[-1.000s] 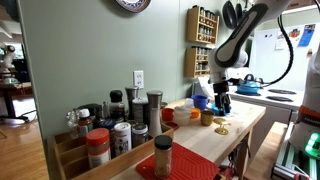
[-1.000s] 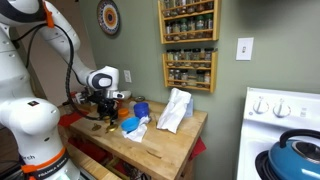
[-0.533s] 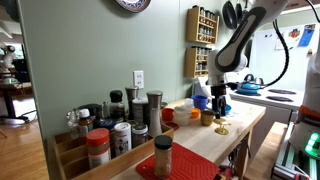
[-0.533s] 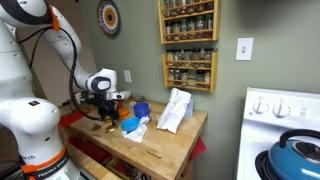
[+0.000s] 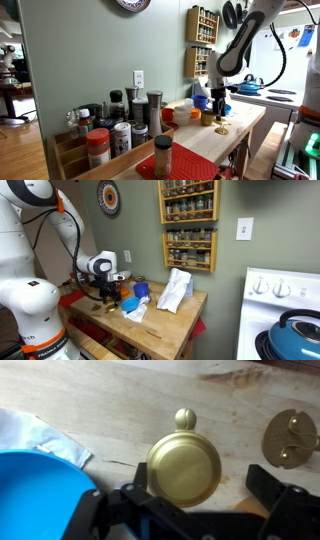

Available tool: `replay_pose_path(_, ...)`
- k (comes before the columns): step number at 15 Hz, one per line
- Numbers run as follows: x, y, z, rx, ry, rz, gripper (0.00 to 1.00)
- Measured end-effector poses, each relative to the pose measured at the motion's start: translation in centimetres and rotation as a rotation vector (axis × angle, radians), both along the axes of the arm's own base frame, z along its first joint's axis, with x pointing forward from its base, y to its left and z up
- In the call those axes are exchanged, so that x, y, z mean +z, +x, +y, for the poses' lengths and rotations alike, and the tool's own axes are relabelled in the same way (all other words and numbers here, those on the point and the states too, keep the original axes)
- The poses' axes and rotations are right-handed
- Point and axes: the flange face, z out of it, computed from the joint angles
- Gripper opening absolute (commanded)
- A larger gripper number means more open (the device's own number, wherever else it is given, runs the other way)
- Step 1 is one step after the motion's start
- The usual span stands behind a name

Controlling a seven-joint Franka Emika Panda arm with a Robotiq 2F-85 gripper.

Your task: Pick up the gold lid from the table and put it on the gold cup

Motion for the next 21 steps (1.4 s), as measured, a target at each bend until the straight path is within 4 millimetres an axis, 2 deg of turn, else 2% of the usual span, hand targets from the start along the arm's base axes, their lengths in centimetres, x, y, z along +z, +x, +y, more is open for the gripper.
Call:
replay_pose_path(8,0.0,0.0,-0.1,0.002,0.015,0.002,1.00)
replay_pose_path(21,-0.5,-0.1,-1.1,0.165,0.064,0.029,1.00)
